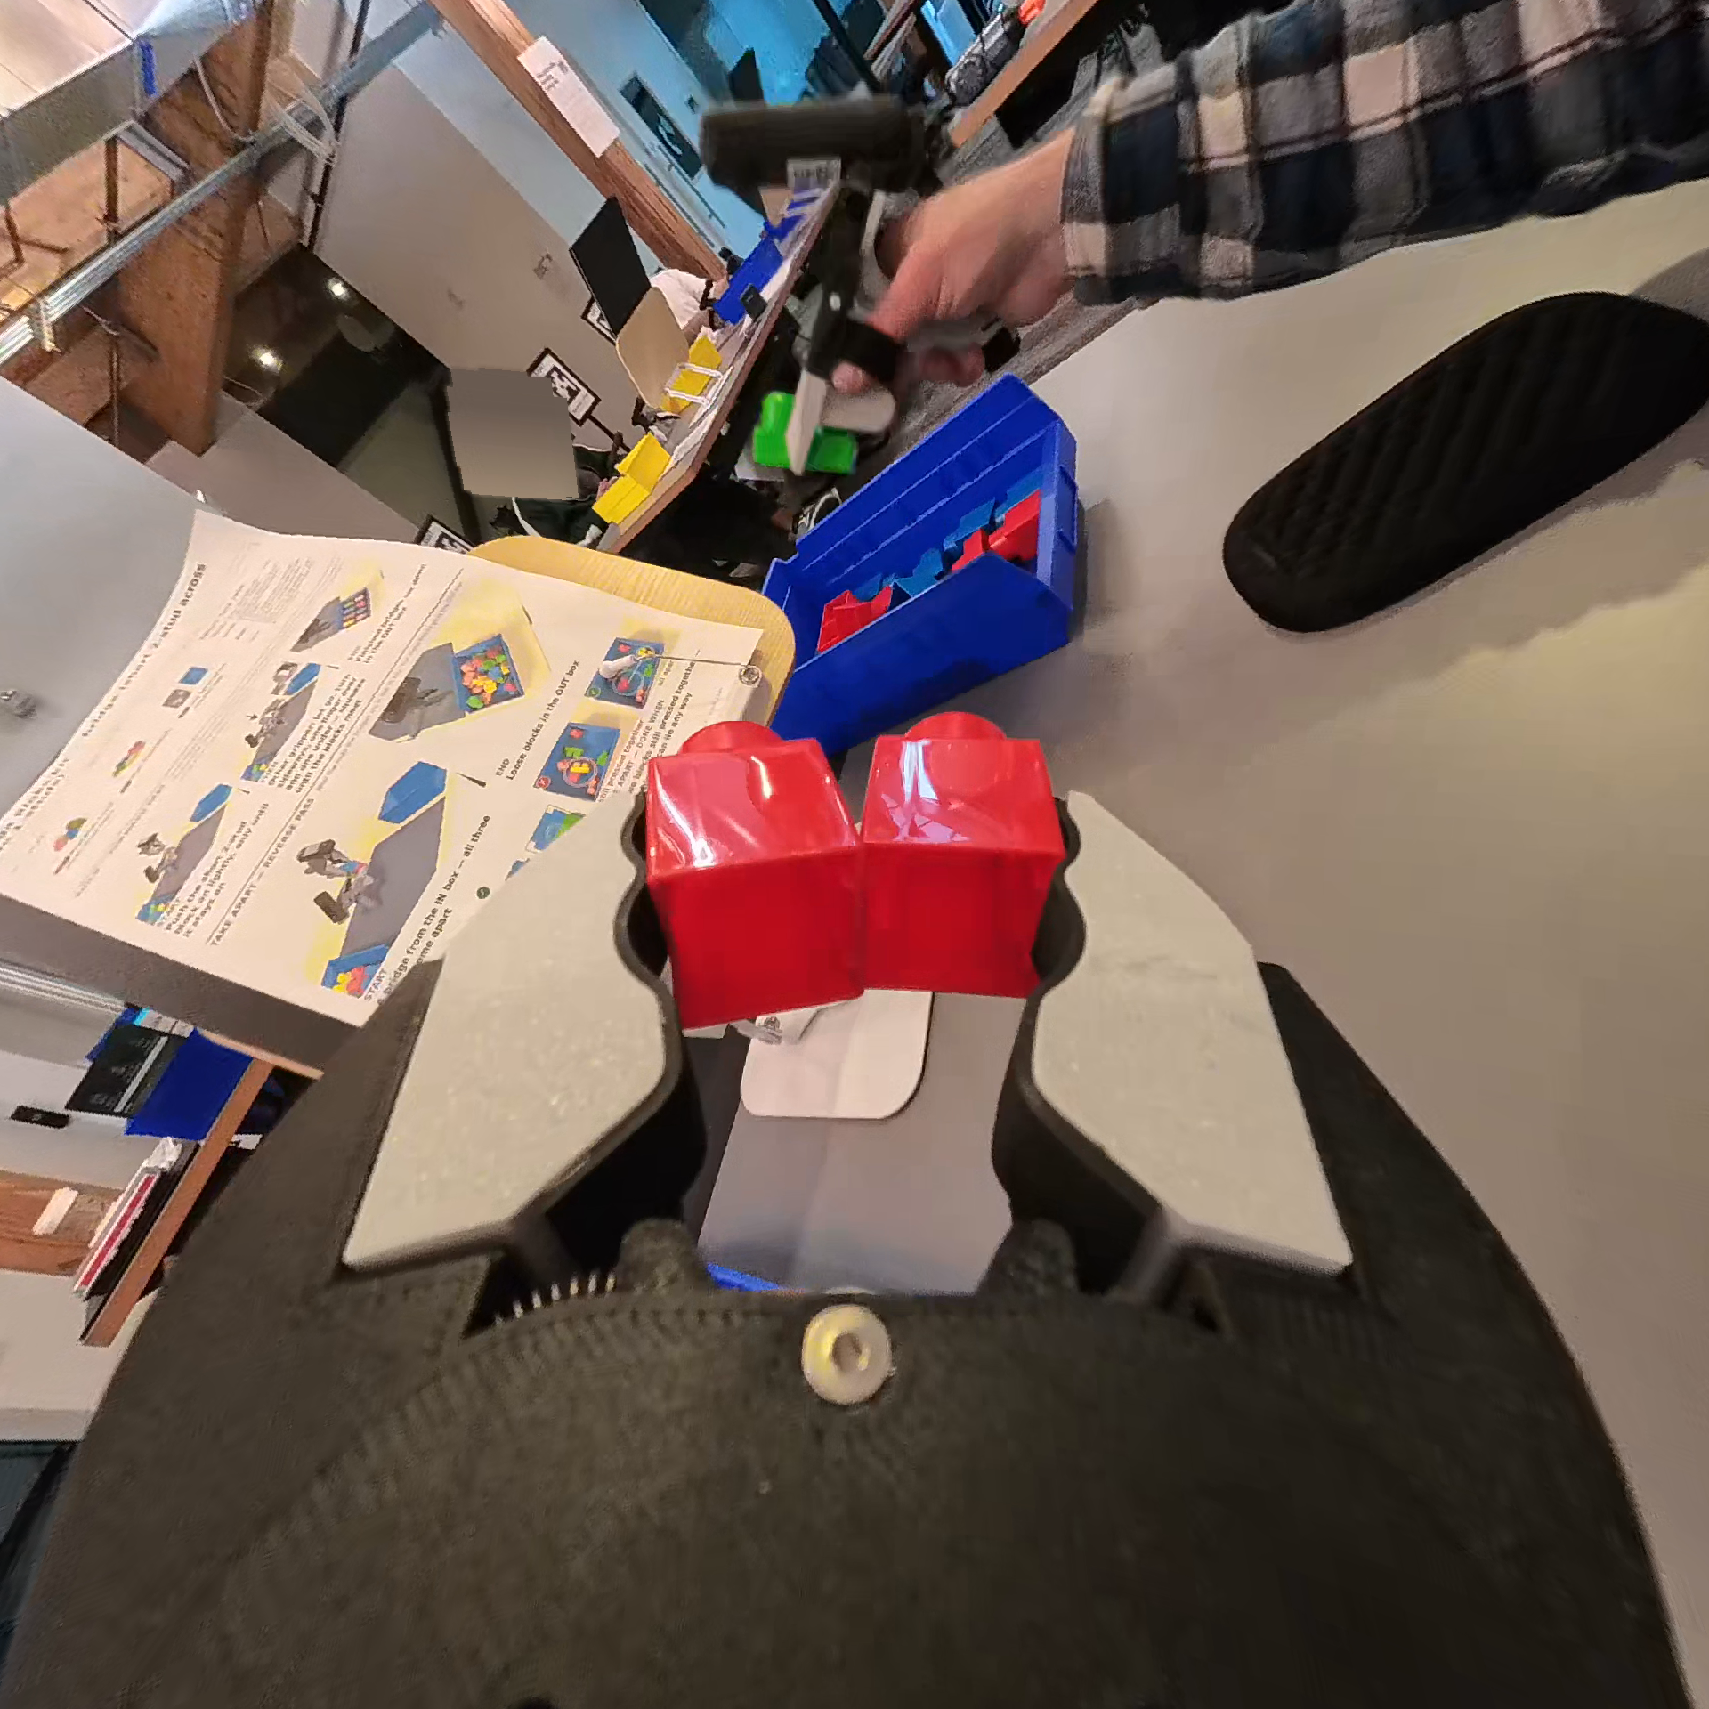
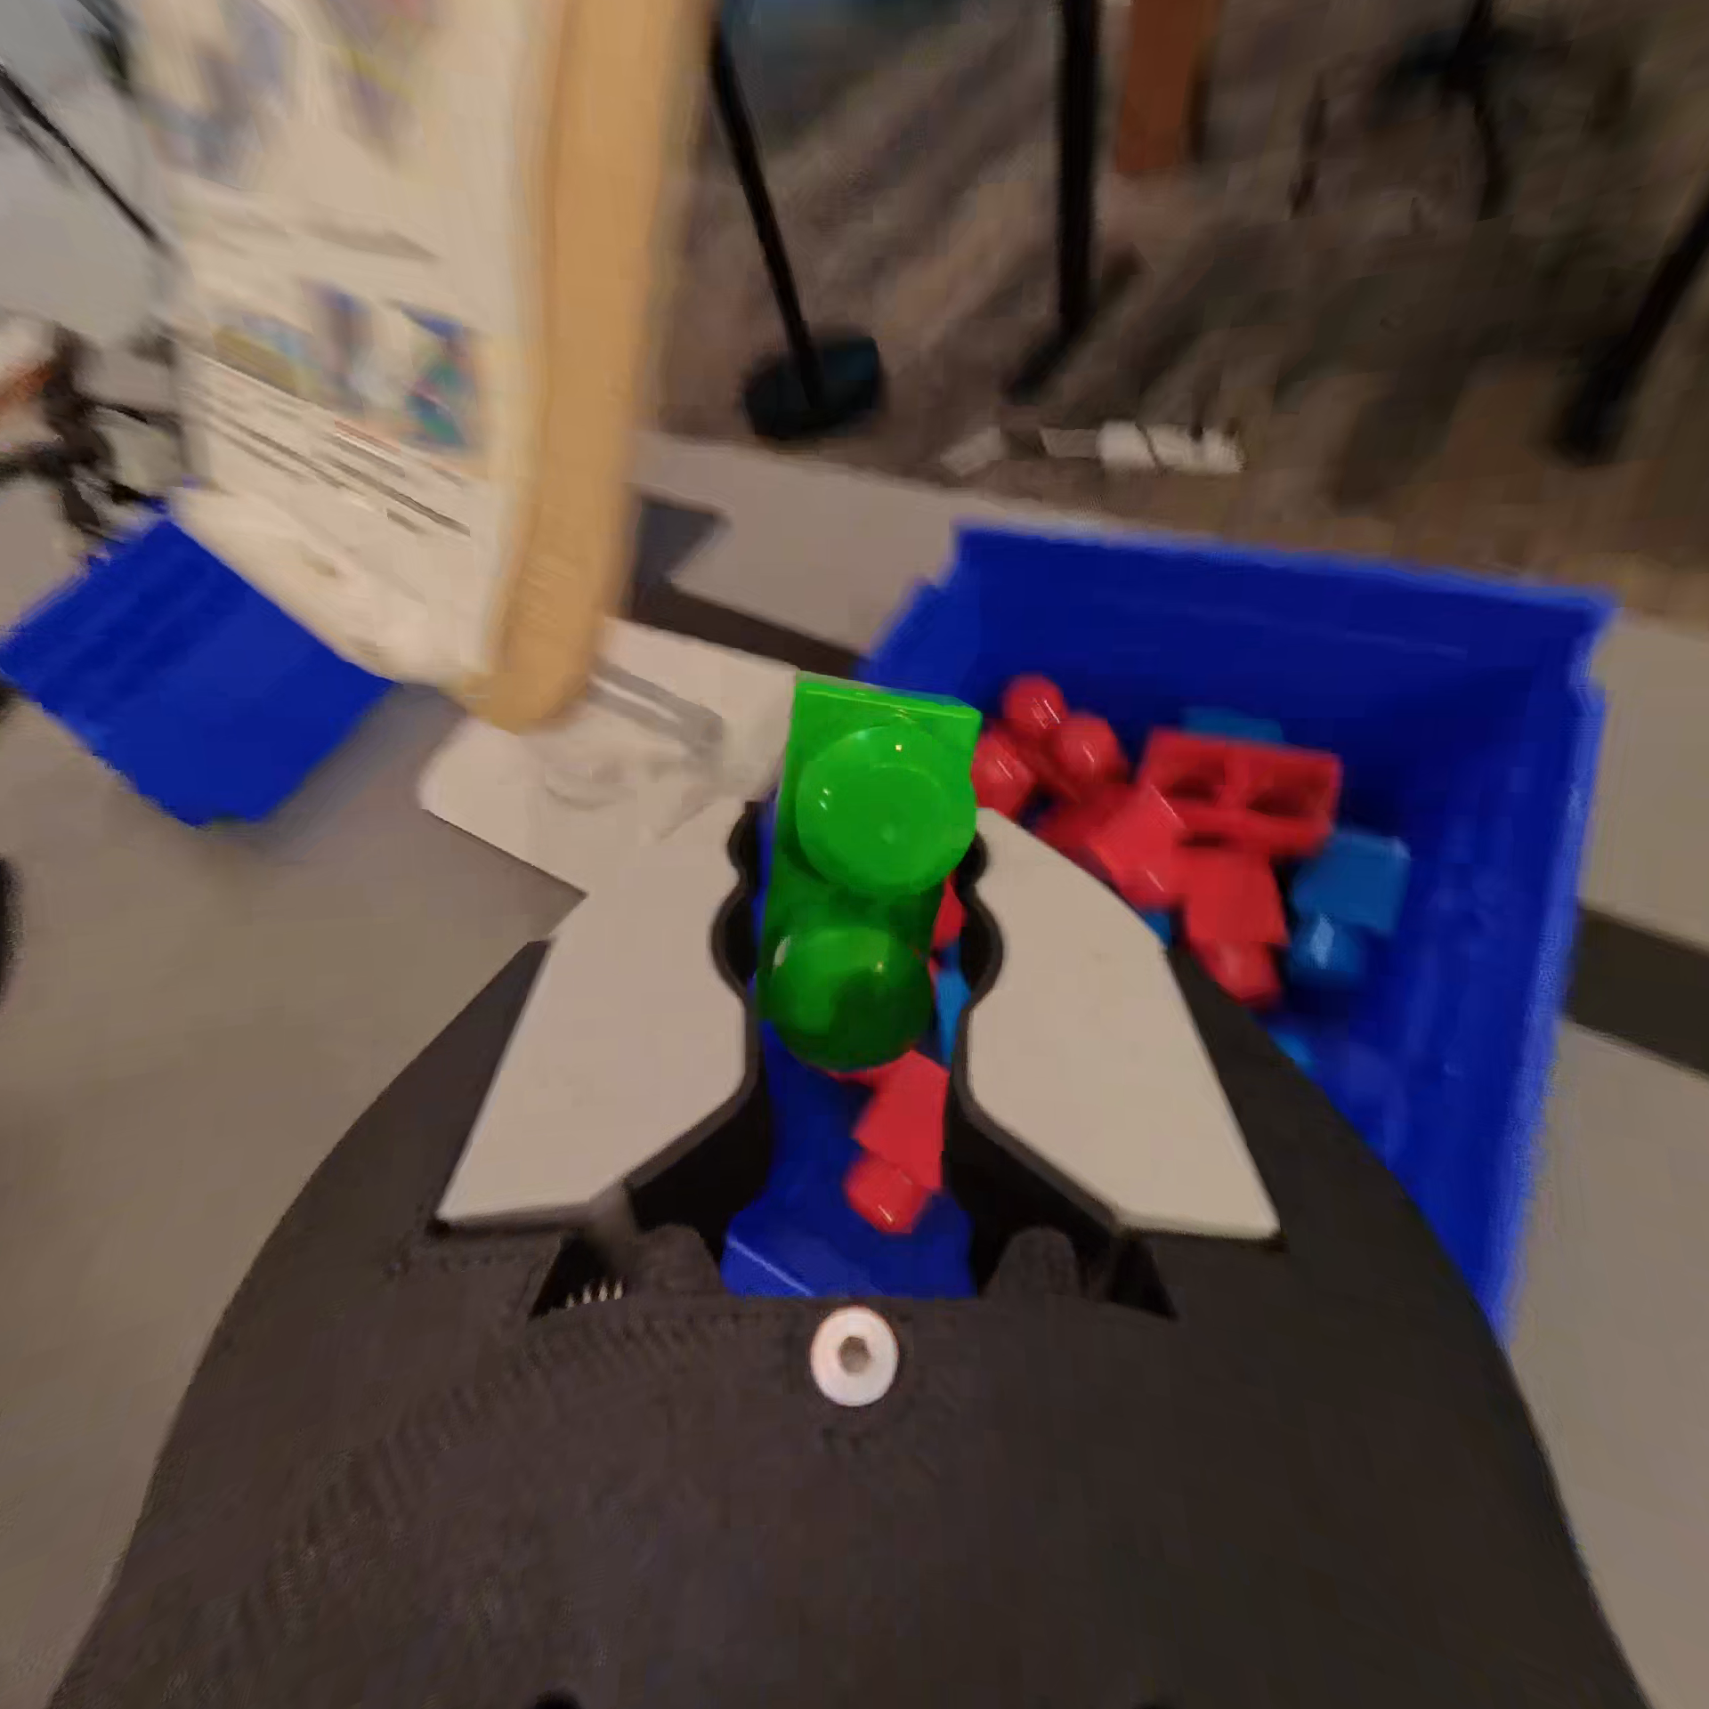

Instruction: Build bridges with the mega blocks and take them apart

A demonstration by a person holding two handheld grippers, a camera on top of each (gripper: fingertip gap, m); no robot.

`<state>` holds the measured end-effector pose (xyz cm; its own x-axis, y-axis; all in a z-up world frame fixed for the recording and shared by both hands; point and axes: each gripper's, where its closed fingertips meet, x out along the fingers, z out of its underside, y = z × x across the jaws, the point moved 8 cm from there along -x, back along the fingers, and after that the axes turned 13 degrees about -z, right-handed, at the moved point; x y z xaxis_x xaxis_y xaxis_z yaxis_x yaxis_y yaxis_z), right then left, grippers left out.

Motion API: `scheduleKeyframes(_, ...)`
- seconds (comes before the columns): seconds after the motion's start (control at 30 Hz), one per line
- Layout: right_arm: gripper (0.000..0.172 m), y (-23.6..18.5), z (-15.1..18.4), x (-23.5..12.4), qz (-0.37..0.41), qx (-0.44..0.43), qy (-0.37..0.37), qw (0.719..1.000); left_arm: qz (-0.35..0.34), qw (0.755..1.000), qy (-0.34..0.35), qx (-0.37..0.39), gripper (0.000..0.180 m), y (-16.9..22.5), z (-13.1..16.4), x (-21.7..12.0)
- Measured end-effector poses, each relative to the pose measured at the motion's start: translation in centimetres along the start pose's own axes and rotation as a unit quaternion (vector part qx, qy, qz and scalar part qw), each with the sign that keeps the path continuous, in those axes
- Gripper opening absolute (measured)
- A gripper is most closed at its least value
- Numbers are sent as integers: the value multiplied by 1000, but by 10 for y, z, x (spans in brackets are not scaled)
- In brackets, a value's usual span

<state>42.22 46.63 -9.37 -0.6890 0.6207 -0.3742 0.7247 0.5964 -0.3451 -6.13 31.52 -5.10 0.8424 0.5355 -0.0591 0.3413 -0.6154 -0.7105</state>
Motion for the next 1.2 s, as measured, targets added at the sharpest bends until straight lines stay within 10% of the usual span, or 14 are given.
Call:
scheduleKeyframes(0.07,102,32,8,5,80,17,-60,995,-2,1000,0,-2,78,0,1,4)
scheduleKeyframes(0.17,92,17,0,5,87,-30,-45,995,-5,1000,-2,-4,78,0,2,10)
scheduleKeyframes(0.27,78,-65,-14,21,-102,-73,13,992,-3,1000,2,-3,78,1,1,16)
scheduleKeyframes(0.4,82,-187,1,67,-416,-58,-34,907,22,1000,18,3,78,5,-9,24)
scheduleKeyframes(0.6,88,-295,30,120,-642,-27,-130,755,91,995,40,5,78,14,-28,29)
scheduleKeyframes(0.87,48,-336,43,145,-704,-17,-202,681,153,988,26,29,79,24,-33,34)
scheduleKeyframes(1.2,43,-331,50,148,-710,-22,-175,682,183,983,25,21,79,25,-29,37)
